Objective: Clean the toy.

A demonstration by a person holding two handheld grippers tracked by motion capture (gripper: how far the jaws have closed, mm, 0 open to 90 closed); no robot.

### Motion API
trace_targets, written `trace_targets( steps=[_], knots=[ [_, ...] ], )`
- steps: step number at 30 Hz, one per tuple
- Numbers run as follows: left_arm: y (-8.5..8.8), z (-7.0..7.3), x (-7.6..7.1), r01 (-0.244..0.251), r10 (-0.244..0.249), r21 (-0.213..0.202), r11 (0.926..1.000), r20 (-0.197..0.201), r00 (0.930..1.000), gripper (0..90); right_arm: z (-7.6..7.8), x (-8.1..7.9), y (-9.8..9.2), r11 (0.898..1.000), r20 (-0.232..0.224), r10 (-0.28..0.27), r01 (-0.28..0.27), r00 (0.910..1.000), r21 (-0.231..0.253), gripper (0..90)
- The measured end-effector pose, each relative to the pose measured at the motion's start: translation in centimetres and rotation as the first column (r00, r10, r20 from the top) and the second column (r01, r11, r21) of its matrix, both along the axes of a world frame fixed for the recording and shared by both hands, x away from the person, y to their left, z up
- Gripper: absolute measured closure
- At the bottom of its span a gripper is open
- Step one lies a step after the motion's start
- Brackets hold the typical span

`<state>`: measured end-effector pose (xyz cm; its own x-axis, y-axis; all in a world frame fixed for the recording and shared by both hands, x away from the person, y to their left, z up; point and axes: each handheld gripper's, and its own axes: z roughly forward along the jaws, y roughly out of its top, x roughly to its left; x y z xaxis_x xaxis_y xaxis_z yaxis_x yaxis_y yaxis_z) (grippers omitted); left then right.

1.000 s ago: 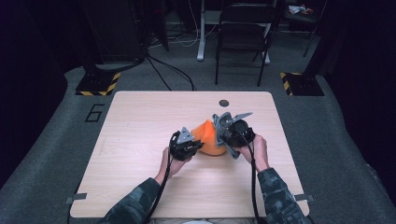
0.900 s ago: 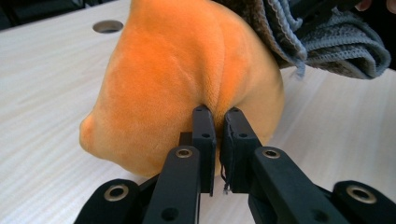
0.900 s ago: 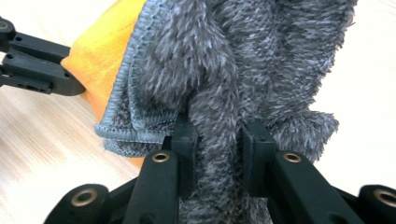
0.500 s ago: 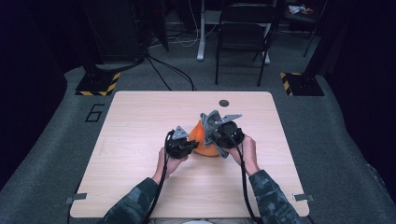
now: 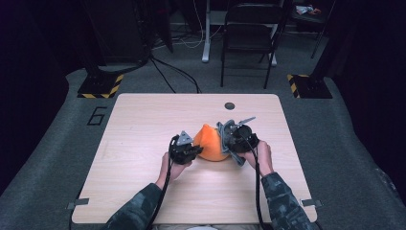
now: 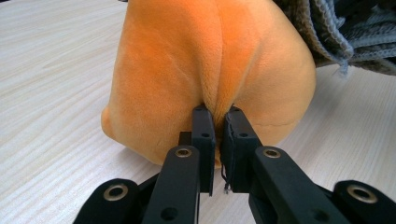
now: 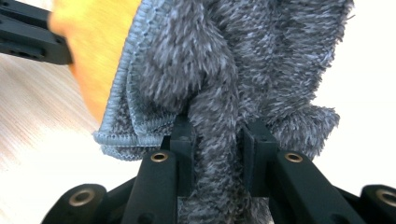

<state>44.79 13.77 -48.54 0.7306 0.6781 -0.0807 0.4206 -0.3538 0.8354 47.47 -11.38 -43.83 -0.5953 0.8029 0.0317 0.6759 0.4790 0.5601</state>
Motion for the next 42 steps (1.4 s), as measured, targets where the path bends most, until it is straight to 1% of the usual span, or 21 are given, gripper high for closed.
trace_targets(
  steps=[5, 12, 15, 17, 18, 21, 23, 25, 26, 27, 28, 29, 30, 31, 33, 36, 37, 38, 39, 40, 42],
  knots=[
    [0.0, 0.0, 0.0, -0.001, 0.001, 0.003, 1.0000, 0.003, 1.0000, 84.0, -1.1, 0.6, -0.9, 1.000, -0.050, -0.019, 0.019, 0.9986, 0.003, 69.9],
    [0.2, -0.1, 0.0, 0.000, 0.000, 0.010, 0.9999, 0.002, 1.0000, 83.7, -2.9, 1.3, -1.4, 0.997, -0.098, -0.057, 0.051, 0.9936, -0.056, 69.4],
    [0.2, 0.0, 0.0, -0.014, 0.014, 0.005, 0.9999, 0.009, 0.9999, 83.6, -2.7, 1.3, -1.8, 0.996, -0.062, -0.076, 0.074, 0.9952, -0.039, 69.7],
    [0.1, 0.0, 0.0, -0.012, 0.012, -0.001, 0.9999, 0.007, 0.9999, 83.6, -1.5, 1.0, -1.9, 0.996, 0.002, -0.074, 0.074, 0.9973, -0.046, 69.8],
    [0.1, 0.0, 0.0, -0.012, 0.012, -0.002, 0.9999, 0.009, 0.9999, 83.6, -0.7, 0.8, -1.7, 0.996, 0.020, -0.079, 0.079, 0.9967, -0.032, 69.8],
    [-0.1, 0.0, -0.2, -0.005, 0.005, 0.007, 1.0000, 0.013, 0.9999, 83.6, 1.9, -0.1, -0.9, 0.998, 0.121, -0.060, 0.056, 0.9908, 0.034, 69.8],
    [-0.3, 0.1, -0.4, -0.008, 0.008, 0.006, 1.0000, 0.025, 0.9997, 83.6, 3.1, -0.9, 0.2, 0.996, 0.167, -0.021, 0.006, 0.9858, 0.088, 69.8],
    [-0.6, 0.1, -0.6, -0.001, 0.001, 0.015, 0.9999, 0.034, 0.9994, 83.6, 3.6, -1.5, 1.5, 0.994, 0.197, 0.022, -0.043, 0.9803, 0.104, 69.7],
    [-0.6, 0.1, -0.6, -0.001, 0.001, 0.015, 0.9999, 0.034, 0.9994, 83.6, 3.6, -1.5, 1.5, 0.994, 0.197, 0.022, -0.043, 0.9803, 0.104, 69.7],
    [-0.7, 0.2, -0.7, 0.001, -0.001, 0.020, 0.9998, 0.042, 0.9991, 83.6, 3.2, -1.8, 2.7, 0.992, 0.189, 0.050, -0.072, 0.9808, 0.109, 69.6],
    [-0.8, 0.2, -0.8, 0.001, -0.003, 0.029, 0.9996, 0.043, 0.9991, 83.6, 2.8, -1.8, 3.3, 0.994, 0.176, 0.062, -0.076, 0.9824, 0.076, 69.3],
    [-0.8, 0.2, -0.8, 0.001, -0.003, 0.029, 0.9996, 0.043, 0.9991, 83.5, 2.8, -1.8, 3.3, 0.994, 0.176, 0.062, -0.076, 0.9824, 0.076, 69.3],
    [-0.7, 0.1, -0.7, 0.003, -0.004, 0.029, 0.9996, 0.038, 0.9993, 83.5, 2.0, -1.7, 3.8, 0.996, 0.191, 0.070, -0.078, 0.9792, 0.036, 69.4],
    [-0.7, 0.1, -0.7, 0.004, -0.005, 0.025, 0.9997, 0.043, 0.9991, 83.6, 2.0, -1.7, 3.7, 0.996, 0.184, 0.068, -0.076, 0.9806, 0.036, 69.3],
    [-0.7, 0.1, -0.7, 0.005, -0.006, 0.026, 0.9996, 0.045, 0.9990, 83.5, 2.1, -1.4, 3.3, 0.996, 0.176, 0.074, -0.081, 0.9815, 0.033, 69.3],
    [-0.7, 0.1, -0.7, 0.011, -0.012, 0.030, 0.9995, 0.041, 0.9991, 83.6, 1.8, -1.0, 2.3, 0.997, 0.124, 0.063, -0.069, 0.9903, 0.045, 69.3],
    [-0.7, 0.1, -0.7, 0.011, -0.012, 0.030, 0.9995, 0.041, 0.9991, 83.5, 1.8, -1.0, 2.3, 0.997, 0.124, 0.063, -0.069, 0.9903, 0.045, 69.3],
    [-0.7, 0.1, -0.7, 0.006, -0.007, 0.026, 0.9996, 0.045, 0.9990, 83.5, 1.6, -0.7, 1.5, 0.998, 0.089, 0.052, -0.056, 0.9946, 0.039, 69.3],
    [-0.7, 0.1, -0.7, 0.006, -0.007, 0.026, 0.9996, 0.045, 0.9990, 83.5, 1.6, -0.7, 1.5, 0.998, 0.089, 0.052, -0.056, 0.9946, 0.039, 69.3],
    [-0.7, 0.0, -0.6, 0.003, -0.004, 0.021, 0.9998, 0.043, 0.9991, 83.5, 1.2, -0.4, 0.7, 0.998, 0.049, 0.040, -0.042, 0.9980, 0.041, 69.3],
    [-0.7, 0.1, -0.6, 0.003, -0.004, 0.021, 0.9998, 0.044, 0.9990, 83.5, 0.8, 0.0, 0.0, 0.999, 0.020, 0.025, -0.026, 0.9995, 0.047, 69.3]
  ],
)
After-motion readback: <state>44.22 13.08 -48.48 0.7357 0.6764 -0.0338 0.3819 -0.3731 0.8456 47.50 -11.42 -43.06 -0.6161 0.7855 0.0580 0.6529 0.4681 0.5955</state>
